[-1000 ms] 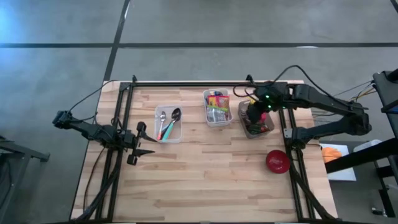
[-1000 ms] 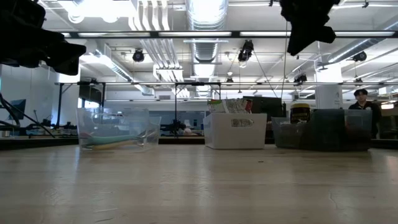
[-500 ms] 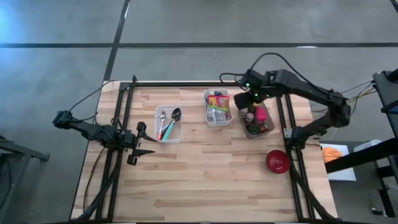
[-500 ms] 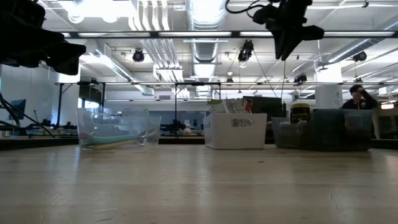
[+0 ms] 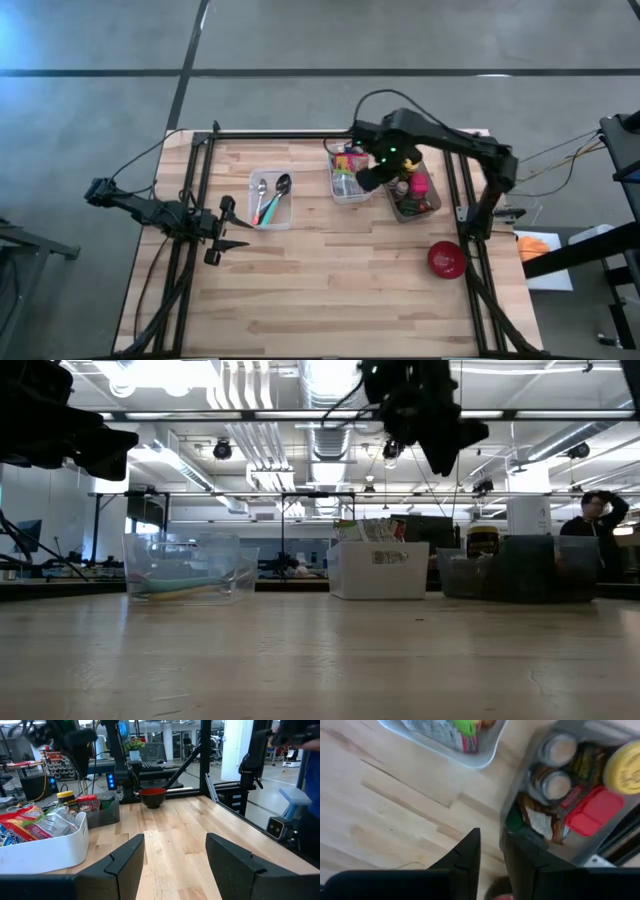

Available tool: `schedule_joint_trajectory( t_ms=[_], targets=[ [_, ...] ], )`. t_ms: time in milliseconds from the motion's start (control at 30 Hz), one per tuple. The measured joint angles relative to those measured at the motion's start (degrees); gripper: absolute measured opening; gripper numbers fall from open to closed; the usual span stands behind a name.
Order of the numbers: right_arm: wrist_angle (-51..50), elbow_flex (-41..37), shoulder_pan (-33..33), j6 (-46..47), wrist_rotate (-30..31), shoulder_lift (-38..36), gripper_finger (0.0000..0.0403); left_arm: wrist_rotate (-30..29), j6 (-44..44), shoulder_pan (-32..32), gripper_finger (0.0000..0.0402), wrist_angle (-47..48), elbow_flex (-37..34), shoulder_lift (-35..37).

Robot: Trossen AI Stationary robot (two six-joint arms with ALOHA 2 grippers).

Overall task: Pick & Place Food Item
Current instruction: Adjust the brown seasoning pack in the black bin

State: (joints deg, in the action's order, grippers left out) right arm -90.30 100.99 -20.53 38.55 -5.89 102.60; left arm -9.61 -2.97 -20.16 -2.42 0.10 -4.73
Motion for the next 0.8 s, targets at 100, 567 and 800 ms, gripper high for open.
schedule_joint_trajectory(
  t_ms=[100,567,800],
  targets=[
    [0.6,-0.3,-0.6,0.6,-3.7,2.9,0.0077,0.0,0.1,0.0,0.0214,0.0,0.0,0.0],
    [0.3,-5.9,-1.9,0.5,-4.6,3.9,0.0207,0.0,0.1,0.0,0.0214,0.0,0.0,0.0],
    [0.2,-12.1,-3.2,1.9,-3.0,3.8,0.0316,0.0,0.1,0.0,0.0214,0.0,0.0,0.0]
  ],
)
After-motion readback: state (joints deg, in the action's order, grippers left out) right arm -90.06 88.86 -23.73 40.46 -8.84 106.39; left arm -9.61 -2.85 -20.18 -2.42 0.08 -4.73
